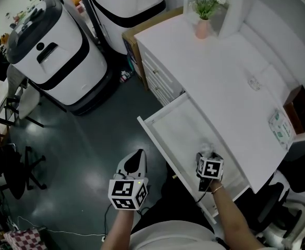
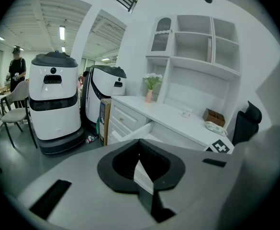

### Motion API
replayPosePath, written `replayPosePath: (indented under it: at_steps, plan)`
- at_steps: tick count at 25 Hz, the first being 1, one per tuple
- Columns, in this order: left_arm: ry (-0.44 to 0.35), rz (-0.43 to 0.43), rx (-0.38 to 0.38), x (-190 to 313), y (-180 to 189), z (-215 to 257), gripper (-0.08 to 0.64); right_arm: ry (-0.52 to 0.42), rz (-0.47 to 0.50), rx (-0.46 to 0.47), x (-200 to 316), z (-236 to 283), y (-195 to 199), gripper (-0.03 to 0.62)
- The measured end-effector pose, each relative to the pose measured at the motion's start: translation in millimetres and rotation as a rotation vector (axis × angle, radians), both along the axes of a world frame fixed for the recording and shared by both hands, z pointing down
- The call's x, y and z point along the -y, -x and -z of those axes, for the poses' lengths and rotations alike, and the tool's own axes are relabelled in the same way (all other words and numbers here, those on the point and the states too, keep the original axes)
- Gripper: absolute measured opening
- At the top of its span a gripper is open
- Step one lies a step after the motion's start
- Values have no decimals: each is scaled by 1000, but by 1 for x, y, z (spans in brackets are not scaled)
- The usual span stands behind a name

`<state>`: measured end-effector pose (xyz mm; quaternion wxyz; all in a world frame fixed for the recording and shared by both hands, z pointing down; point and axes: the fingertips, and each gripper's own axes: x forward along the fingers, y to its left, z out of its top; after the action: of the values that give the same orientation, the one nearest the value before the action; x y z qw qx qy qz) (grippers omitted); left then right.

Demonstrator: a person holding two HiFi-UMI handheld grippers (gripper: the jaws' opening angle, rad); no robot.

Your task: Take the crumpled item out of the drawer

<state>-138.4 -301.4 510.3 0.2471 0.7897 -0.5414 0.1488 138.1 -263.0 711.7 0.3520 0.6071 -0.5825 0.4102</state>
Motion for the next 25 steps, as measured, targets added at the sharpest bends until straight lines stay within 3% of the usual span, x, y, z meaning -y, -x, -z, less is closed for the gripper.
replayPosePath:
  at_steps: [7,19,25]
  plan:
    - [7,-11,-2,-3,-5,-2,-8,-25,10,-12,-1,2,3,304]
    - [-15,-16,-5,-14,-9,6,-8,-36,94,-31,-3,5,12,189]
    - [-33,-18,-3,-23,-9,13,-8,-137,126,-3,-3,27,20,181]
